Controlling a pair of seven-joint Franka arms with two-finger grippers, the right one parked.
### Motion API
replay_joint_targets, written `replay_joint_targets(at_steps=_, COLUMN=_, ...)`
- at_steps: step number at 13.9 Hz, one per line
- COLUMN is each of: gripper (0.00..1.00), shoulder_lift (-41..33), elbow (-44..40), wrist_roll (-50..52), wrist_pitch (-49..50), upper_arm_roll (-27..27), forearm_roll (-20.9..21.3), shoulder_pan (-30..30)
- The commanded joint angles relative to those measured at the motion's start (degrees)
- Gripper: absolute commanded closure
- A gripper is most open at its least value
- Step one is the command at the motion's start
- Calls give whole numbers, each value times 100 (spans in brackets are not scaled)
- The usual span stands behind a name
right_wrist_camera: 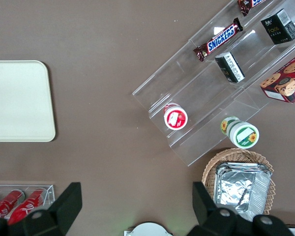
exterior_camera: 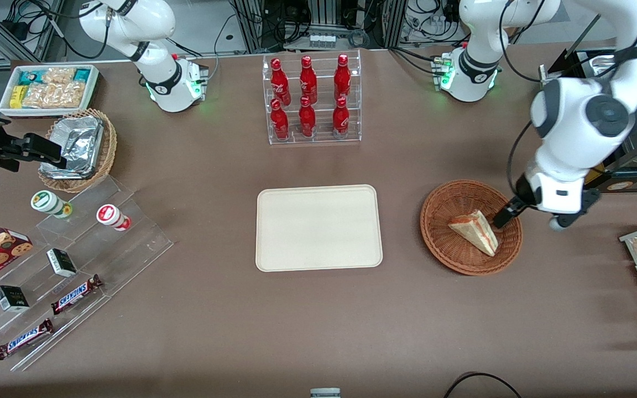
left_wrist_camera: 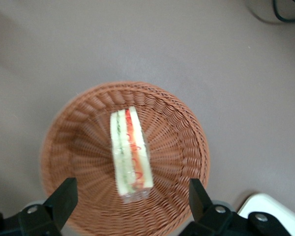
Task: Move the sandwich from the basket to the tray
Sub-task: 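Lower the left gripper and close it on the triangular sandwich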
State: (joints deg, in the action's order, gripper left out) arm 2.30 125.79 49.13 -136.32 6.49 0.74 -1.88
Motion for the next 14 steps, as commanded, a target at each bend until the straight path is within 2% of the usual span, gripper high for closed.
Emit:
replay_joint_targets(at_steps=1, gripper=0, shoulder_lift=304, elbow=297, wrist_roll=475, wrist_pitch=-500, upper_arm_roll=98, forearm_roll=23, shoulder_pan=12)
replay_joint_targets(at_steps=7, gripper=0, shoulder_lift=1218, elbow=658, wrist_roll=519, wrist_pitch=-1625, upper_arm_roll=98, forearm_roll=23, shoulder_pan=21)
replay_joint_targets(at_steps=8, gripper=6, shoulder_lift=1289, elbow=658, wrist_roll=519, wrist_pitch=-1730, upper_arm_roll=98, forearm_roll=32, shoulder_pan=21)
replay_joint_targets(at_steps=9, gripper=39, shoulder_lift=1308, elbow=632, wrist_roll=545, wrist_pitch=-1731, upper_arm_roll=98, forearm_roll=23, shoulder_pan=21)
replay_joint_targets(at_steps=10, gripper=92, shoulder_lift=1299, elbow=614, wrist_roll=589, wrist_pitch=-1722, upper_arm_roll=98, forearm_roll=32, shoulder_pan=21)
replay_joint_targets(at_steps=11, gripper=100, shoulder_lift=1264, elbow=579, wrist_roll=563, wrist_pitch=-1696, upper_arm_roll=89, forearm_roll=40, shoulder_pan=21)
replay_joint_targets(at_steps=12, gripper=100, shoulder_lift=1177, elbow=457, wrist_roll=554, wrist_pitch=-1583, upper_arm_roll=80, forearm_roll=49, shoulder_pan=21)
replay_joint_targets(at_steps=14, gripper=100, shoulder_lift=896, elbow=-25, wrist_roll=510, wrist_pitch=-569, upper_arm_roll=80, forearm_roll=67, shoulder_pan=21)
